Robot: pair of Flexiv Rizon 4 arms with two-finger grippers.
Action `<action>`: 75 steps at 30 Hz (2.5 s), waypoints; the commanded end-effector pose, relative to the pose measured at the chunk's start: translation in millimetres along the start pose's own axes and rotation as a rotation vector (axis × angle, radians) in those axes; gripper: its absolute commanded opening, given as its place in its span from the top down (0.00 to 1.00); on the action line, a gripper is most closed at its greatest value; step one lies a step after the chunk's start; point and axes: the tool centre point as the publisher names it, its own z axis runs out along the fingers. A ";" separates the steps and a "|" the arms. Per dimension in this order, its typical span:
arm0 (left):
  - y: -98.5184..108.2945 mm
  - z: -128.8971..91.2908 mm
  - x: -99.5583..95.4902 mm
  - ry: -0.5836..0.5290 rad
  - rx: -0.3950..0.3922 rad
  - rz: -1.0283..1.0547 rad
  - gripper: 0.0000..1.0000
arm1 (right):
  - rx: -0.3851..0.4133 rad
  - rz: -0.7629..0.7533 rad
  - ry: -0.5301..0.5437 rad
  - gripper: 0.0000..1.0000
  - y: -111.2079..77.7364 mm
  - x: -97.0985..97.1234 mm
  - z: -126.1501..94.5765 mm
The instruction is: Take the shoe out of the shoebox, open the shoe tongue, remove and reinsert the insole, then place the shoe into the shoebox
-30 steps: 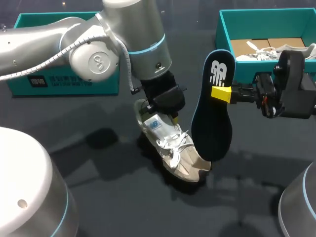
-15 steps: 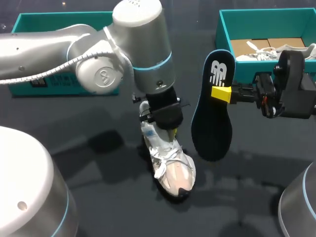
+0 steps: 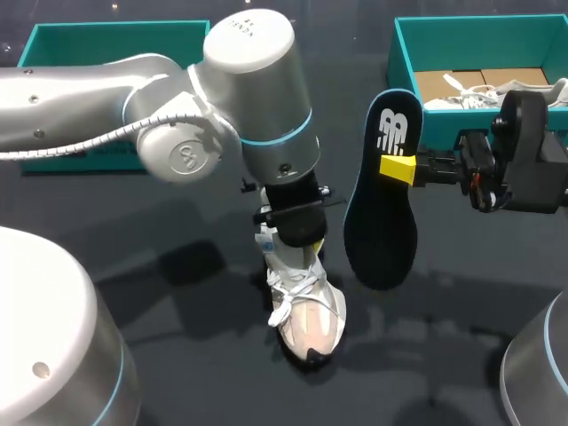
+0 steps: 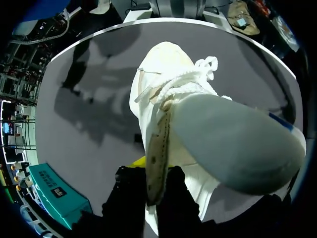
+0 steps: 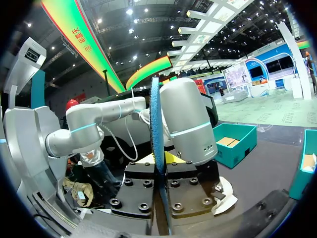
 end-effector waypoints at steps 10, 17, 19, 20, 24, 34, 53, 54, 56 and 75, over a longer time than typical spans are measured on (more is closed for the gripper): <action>3.4 -11.9 6.8 -0.010 0.014 0.110 1.00 | -0.001 0.000 -0.012 1.00 -2.0 6.9 -3.1; 3.2 3.6 6.4 0.016 0.020 0.117 1.00 | -0.001 0.000 -0.012 1.00 -2.0 6.9 -3.1; 4.7 9.1 6.0 0.021 0.017 0.119 1.00 | -0.001 0.000 -0.012 1.00 -2.0 6.9 -3.1; 5.3 11.3 5.4 0.024 0.017 0.120 1.00 | -0.001 0.000 -0.012 1.00 -2.0 6.9 -3.1; 7.8 17.5 4.0 0.038 0.037 0.134 1.00 | -0.001 0.000 -0.012 1.00 -2.0 6.9 -3.1; 7.8 28.0 -3.5 0.045 0.049 0.172 1.00 | -0.001 0.000 -0.012 1.00 -2.0 6.9 -3.1; 19.4 9.6 -23.6 -0.093 0.118 0.042 0.00 | -0.001 0.000 -0.012 1.00 -2.0 6.9 -3.1; 20.7 3.2 -26.2 -0.125 0.130 0.012 0.00 | -0.001 0.000 -0.012 1.00 -2.0 6.9 -3.1; 25.0 -8.3 -31.0 -0.212 0.125 -0.051 0.00 | -0.001 0.000 -0.012 1.00 -2.0 6.9 -3.1; 33.4 -85.8 -48.6 -0.588 0.208 -0.094 0.00 | -0.001 0.000 -0.012 1.00 -2.0 6.9 -3.1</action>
